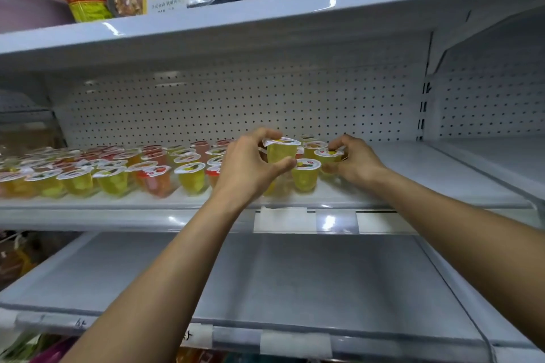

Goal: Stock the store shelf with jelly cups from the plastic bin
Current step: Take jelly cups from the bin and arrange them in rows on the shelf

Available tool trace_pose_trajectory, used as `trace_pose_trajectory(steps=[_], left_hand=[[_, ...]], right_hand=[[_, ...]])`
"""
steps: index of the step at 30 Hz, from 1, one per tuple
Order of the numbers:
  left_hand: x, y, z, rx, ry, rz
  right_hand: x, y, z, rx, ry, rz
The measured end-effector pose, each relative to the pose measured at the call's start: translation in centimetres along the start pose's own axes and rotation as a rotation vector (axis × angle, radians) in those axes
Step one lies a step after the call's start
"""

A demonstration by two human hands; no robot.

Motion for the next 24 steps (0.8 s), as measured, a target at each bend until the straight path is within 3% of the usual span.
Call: trace_pose_trajectory(steps=[5, 7, 9, 11, 14, 18, 20, 24], left_hand=[[0.0, 0.7, 0.2, 0.032, -0.011, -0.004], [0.0, 1.0, 0.6, 0.052, -0.010, -0.013], [0.0, 1.5, 1.1, 0.078, -0.005, -0.007], [0.0, 2.0, 1.8, 0.094, -0.002, 0.012], [-0.2, 2.7, 3.1, 0.123, 0.014, 0.024], [-0.4, 3.2, 3.8, 0.154, 0.063, -0.038], [-0.4, 3.3, 3.1, 0.032, 0.092, -0.070], [0.0, 4.1, 1.7, -0.482, 0.203, -0.169]], right_hand=[[0.8, -1.2, -0.2, 0.080, -0.003, -0.082], [1.7, -2.4, -1.0, 0.154, -0.073, 0.029], [3.2, -3.3, -2.4, 0.051, -0.189, 0.149], [5.2, -3.5, -3.9, -0.140, -0.246, 0.027], [7.4, -3.1, -5.0, -0.164, -0.229, -0.232], [8.0, -3.8, -4.9, -0.247, -0.187, -0.204], [7.5, -4.2, -4.0, -0.225, -0.165, -0.108], [6.3, -3.9, -1.5, -0.082, -0.104, -0.030]])
Point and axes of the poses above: each hand's wrist, its own x-axis away from the middle knuckle, its own y-axis out of the palm, z = x × y, the point moved 2 cm from there along -x, towards the middle knuckle, and after that the axes turned 14 degrees about y, right-handed, at the moved point
